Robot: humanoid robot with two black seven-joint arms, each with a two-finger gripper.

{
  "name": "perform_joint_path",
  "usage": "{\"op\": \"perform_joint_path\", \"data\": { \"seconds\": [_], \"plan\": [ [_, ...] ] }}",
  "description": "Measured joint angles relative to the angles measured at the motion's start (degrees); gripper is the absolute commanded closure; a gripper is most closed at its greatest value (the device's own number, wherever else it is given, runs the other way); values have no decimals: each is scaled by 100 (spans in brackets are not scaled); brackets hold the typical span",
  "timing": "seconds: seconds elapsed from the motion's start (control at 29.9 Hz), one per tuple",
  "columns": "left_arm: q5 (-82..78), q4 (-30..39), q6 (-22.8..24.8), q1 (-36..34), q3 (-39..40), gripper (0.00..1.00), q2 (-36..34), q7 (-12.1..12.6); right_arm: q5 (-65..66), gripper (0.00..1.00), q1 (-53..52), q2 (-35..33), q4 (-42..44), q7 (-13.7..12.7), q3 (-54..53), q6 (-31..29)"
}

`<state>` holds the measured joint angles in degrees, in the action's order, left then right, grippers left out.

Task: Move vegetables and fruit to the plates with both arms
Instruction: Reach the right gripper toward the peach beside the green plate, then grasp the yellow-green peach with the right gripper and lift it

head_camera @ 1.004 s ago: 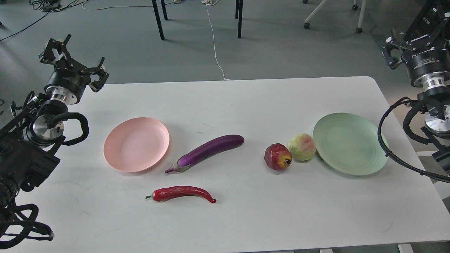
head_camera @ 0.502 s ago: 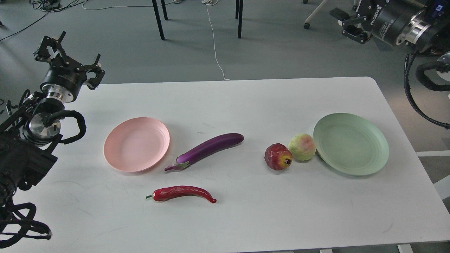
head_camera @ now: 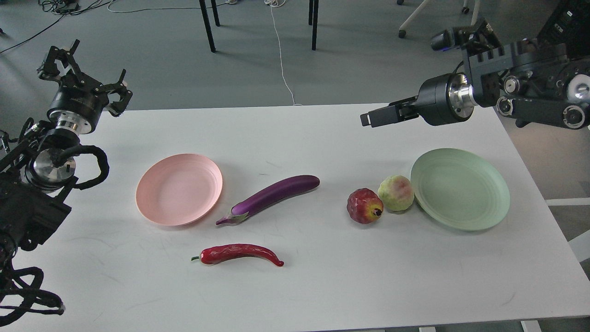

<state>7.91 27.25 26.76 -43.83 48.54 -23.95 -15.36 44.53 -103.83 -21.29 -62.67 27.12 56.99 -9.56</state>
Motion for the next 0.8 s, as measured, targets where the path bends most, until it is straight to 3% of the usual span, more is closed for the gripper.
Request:
{"op": "perform_joint_path", "data": {
  "seconds": [0.27, 0.8],
  "plan": [
    [0, -8, 20, 23, -7, 2, -48, -26, 279, 3, 708, 899, 708, 89, 1078, 395],
    [-9, -26, 31, 73, -48, 2, -168, -19, -170, 4, 1762, 1080, 1226, 88, 1094, 491]
  ]
}}
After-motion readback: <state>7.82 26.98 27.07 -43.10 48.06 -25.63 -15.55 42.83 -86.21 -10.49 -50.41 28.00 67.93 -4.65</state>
